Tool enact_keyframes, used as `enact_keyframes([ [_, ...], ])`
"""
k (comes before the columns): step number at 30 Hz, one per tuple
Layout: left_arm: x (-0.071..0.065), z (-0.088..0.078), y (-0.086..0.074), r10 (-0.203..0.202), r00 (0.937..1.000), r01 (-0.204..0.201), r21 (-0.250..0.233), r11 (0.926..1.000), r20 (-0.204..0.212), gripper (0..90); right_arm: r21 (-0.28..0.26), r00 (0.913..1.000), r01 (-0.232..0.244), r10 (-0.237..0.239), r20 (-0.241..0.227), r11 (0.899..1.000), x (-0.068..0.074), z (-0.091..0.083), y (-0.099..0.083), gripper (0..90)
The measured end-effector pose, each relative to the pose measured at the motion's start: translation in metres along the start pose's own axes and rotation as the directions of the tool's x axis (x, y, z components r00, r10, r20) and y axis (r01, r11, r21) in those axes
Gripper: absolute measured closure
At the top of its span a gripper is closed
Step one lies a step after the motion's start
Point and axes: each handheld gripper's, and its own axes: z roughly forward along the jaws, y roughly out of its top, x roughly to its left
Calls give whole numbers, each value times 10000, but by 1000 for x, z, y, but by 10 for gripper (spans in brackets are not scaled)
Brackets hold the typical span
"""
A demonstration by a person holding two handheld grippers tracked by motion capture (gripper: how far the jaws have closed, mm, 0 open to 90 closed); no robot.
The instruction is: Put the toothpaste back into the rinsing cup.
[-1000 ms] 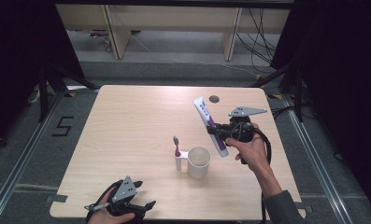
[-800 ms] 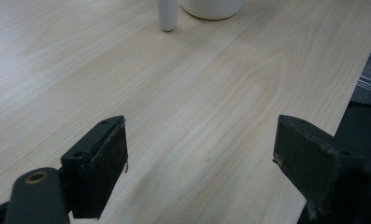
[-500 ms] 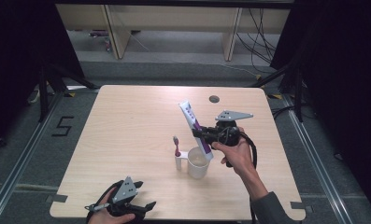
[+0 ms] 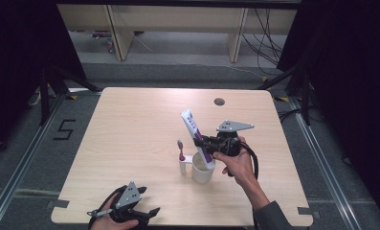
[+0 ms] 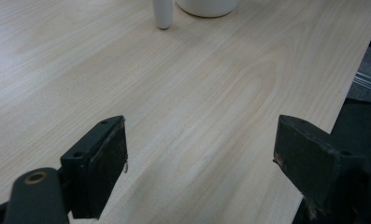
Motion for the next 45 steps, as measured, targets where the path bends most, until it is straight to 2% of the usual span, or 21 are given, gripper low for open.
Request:
enact_keyframes([
  [7, 1, 0, 0, 103, 9999, -103, 72, 9999, -3, 172, 48, 9995, 273, -272, -188, 9996, 4, 3, -11, 764],
  [10, 0, -1, 0, -19, 10000, 19, -3, 10000, 40, 172, 239, 9996, 277, -275, -104, 9993, 5, 5, -16, 764],
  [11, 0, -1, 0, -26, 10000, 26, -22, 10000, 16, 172, 180, 9988, 492, -493, 71, 9986, 5, 6, -17, 764],
  [12, 1, -1, 0, 97, 10000, -97, 97, 9999, 11, 172, 384, 9995, 329, -330, 14, 9987, 6, 5, -19, 763],
  [13, 1, -1, 0, 116, 9999, -117, 198, 9997, 37, 172, 241, 9986, 513, -510, -113, 9984, 5, 6, -20, 763],
  [15, -1, 0, -1, -35, 10000, 36, -90, 10000, 77, 172, 324, 9988, 500, -500, -14, 9982, 7, 5, -21, 763],
  [16, -2, 1, 0, -118, 9999, 119, -176, 9998, 86, 172, 252, 9974, 711, -709, -115, 9971, 5, 6, -21, 763],
  [18, -1, 0, -1, -43, 10000, 44, -105, 9999, 74, 172, 322, 9962, 863, -866, 86, 9958, 6, 4, -22, 762],
  [21, -1, 0, 0, -38, 10000, 38, -87, 10000, 34, 172, 328, 9964, 845, -845, -4, 9959, 8, 3, -24, 763],
  [22, 0, 0, 0, -15, 10000, 15, -79, 10000, 6, 172, 379, 9934, 1139, -1142, 51, 9928, 8, 2, -24, 763],
  [24, -1, 0, -1, -55, 10000, 56, -129, 9999, 47, 172, 448, 9946, 1027, -1034, 121, 9937, 12, 1, -27, 763],
  [25, -1, 0, 0, -42, 9999, 43, -87, 10000, 103, 172, 618, 9906, 1337, -1351, 191, 9891, 11, 0, -28, 764],
  [28, -1, 0, 0, -46, 10000, 46, -120, 9999, 67, 172, 601, 9879, 1489, -1511, 354, 9870, 13, -2, -31, 764],
  [29, -2, 0, 0, -113, 9999, 114, -162, 9998, 74, 172, 776, 9898, 1336, -1370, 397, 9880, 15, -3, -32, 765],
  [31, -1, 0, 0, -35, 10000, 35, -90, 10000, 73, 172, 733, 9833, 1750, -1781, 374, 9818, 15, -3, -34, 765],
  [32, -1, 0, 0, -43, 10000, 43, -107, 9999, 69, 172, 895, 9863, 1575, -1611, 347, 9835, 16, -3, -35, 766],
  [33, -1, 0, 0, -36, 9999, 37, -91, 10000, 99, 172, 745, 9800, 1894, -1933, 479, 9791, 16, -3, -37, 766],
  [36, -2, 0, 0, -126, 9999, 127, -163, 9998, 62, 172, 975, 9859, 1584, -1628, 389, 9825, 17, -5, -40, 766],
  [37, 0, -1, 0, 92, 10000, -92, 16, 10000, 0, 172, 1052, 9865, 1532, -1584, 427, 9826, 17, -5, -41, 766],
  [38, -2, 0, 0, -115, 9999, 116, -179, 9998, 86, 172, 1095, 9840, 1686, -1737, 389, 9796, 16, -5, -42, 766],
  [45, -2, 0, 0, -113, 9999, 114, -156, 9998, 75, 172, 1060, 9839, 1683, -1735, 420, 9800, 17, -5, -49, 764],
])
